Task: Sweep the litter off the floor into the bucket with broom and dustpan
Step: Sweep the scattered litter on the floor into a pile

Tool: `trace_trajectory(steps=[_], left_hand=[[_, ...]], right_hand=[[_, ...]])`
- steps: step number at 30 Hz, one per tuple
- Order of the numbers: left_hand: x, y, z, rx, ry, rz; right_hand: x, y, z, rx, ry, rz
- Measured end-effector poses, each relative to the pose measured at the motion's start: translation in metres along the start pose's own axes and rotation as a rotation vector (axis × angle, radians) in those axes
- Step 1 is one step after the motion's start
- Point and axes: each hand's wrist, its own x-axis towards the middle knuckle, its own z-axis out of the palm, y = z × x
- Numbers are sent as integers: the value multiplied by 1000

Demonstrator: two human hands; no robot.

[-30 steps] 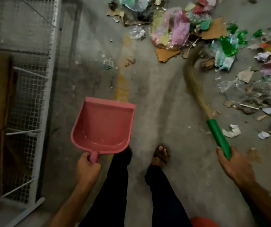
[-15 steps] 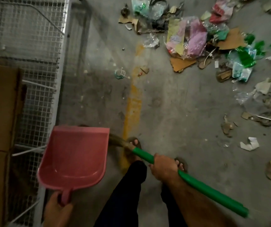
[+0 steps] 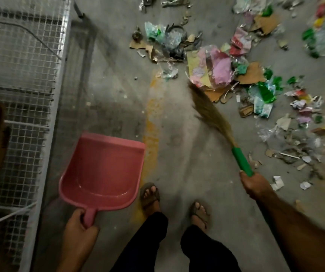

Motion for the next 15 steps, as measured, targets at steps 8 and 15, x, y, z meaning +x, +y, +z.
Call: trace_trajectory(steps=[8, 15], left_hand=[[21, 55, 15, -21, -43, 109], [30, 62, 21, -82, 61, -27]], right_hand=[[-83, 35, -34, 72, 61, -127], [-115, 6, 25, -80, -188, -321]])
